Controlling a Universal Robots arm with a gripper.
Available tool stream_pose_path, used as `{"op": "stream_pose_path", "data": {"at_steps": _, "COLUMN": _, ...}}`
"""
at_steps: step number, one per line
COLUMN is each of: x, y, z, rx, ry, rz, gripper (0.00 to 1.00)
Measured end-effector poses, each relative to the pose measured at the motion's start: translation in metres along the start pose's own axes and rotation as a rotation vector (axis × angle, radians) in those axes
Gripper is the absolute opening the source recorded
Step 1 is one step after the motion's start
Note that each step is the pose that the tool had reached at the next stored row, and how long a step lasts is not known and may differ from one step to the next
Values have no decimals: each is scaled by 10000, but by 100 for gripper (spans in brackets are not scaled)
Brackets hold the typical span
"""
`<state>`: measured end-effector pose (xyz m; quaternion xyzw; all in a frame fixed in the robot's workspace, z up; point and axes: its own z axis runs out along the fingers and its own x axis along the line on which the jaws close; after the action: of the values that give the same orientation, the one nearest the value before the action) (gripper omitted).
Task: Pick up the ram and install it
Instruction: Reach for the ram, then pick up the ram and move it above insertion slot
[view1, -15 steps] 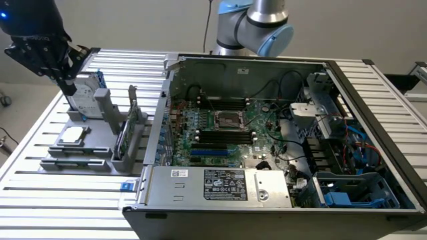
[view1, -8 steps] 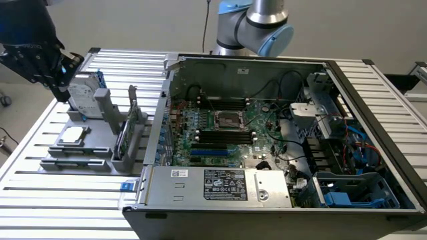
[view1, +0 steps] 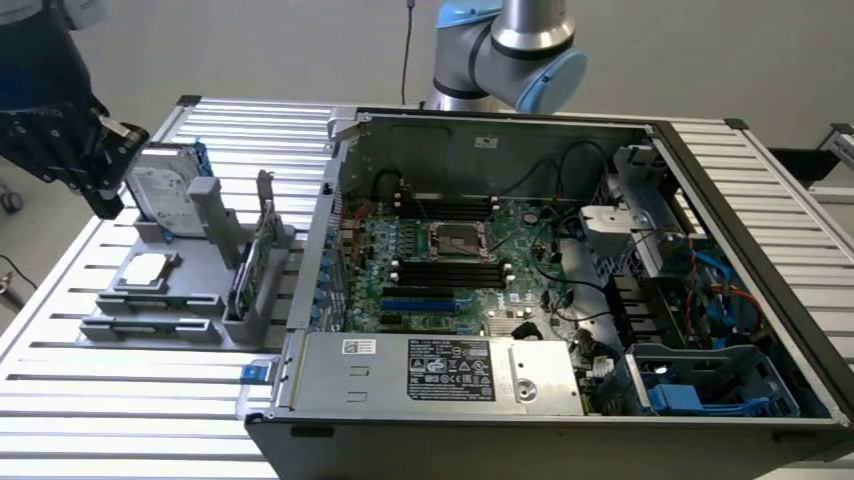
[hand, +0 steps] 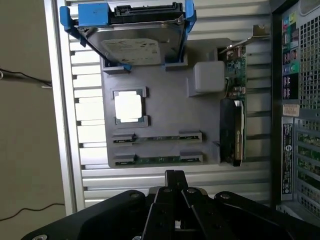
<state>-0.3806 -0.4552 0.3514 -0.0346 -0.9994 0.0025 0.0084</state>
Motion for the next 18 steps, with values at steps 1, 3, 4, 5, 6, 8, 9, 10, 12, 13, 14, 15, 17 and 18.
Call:
{"op": "stream_pose_path", "data": {"at_steps": 1, "x": 13, "y": -11, "z": 13, "rx": 1, "ry": 5, "rz": -1, "gripper": 11}}
{"op": "stream_pose_path", "data": {"at_steps": 3, "x": 35, "y": -32, "z": 38, "rx": 2, "ry": 20, "rz": -2, "gripper": 11}}
{"op": "stream_pose_path", "data": {"at_steps": 4, "x": 44, "y": -42, "z": 50, "rx": 1, "ry": 27, "rz": -4, "gripper": 11}}
{"op": "stream_pose_path", "data": {"at_steps": 5, "x": 50, "y": -51, "z": 62, "rx": 2, "ry": 35, "rz": -10, "gripper": 11}}
{"op": "stream_pose_path", "data": {"at_steps": 6, "x": 54, "y": -59, "z": 75, "rx": 3, "ry": 43, "rz": -21, "gripper": 11}}
{"op": "stream_pose_path", "data": {"at_steps": 8, "x": 58, "y": -72, "z": 103, "rx": 5, "ry": 64, "rz": -79, "gripper": 11}}
{"op": "stream_pose_path", "data": {"at_steps": 9, "x": 60, "y": -76, "z": 117, "rx": 8, "ry": 70, "rz": -124, "gripper": 11}}
{"op": "stream_pose_path", "data": {"at_steps": 10, "x": 63, "y": -78, "z": 133, "rx": 9, "ry": 72, "rz": -179, "gripper": 11}}
{"op": "stream_pose_path", "data": {"at_steps": 12, "x": 66, "y": -78, "z": 142, "rx": 51, "ry": 72, "rz": -245, "gripper": 11}}
{"op": "stream_pose_path", "data": {"at_steps": 13, "x": 66, "y": -79, "z": 142, "rx": 52, "ry": 71, "rz": -245, "gripper": 11}}
{"op": "stream_pose_path", "data": {"at_steps": 14, "x": 66, "y": -79, "z": 147, "rx": 53, "ry": 71, "rz": -245, "gripper": 11}}
{"op": "stream_pose_path", "data": {"at_steps": 15, "x": 66, "y": -79, "z": 151, "rx": 53, "ry": 69, "rz": -245, "gripper": 11}}
{"op": "stream_pose_path", "data": {"at_steps": 17, "x": 65, "y": -79, "z": 151, "rx": 53, "ry": 70, "rz": -246, "gripper": 11}}
{"op": "stream_pose_path", "data": {"at_steps": 18, "x": 65, "y": -79, "z": 151, "rx": 54, "ry": 70, "rz": -246, "gripper": 11}}
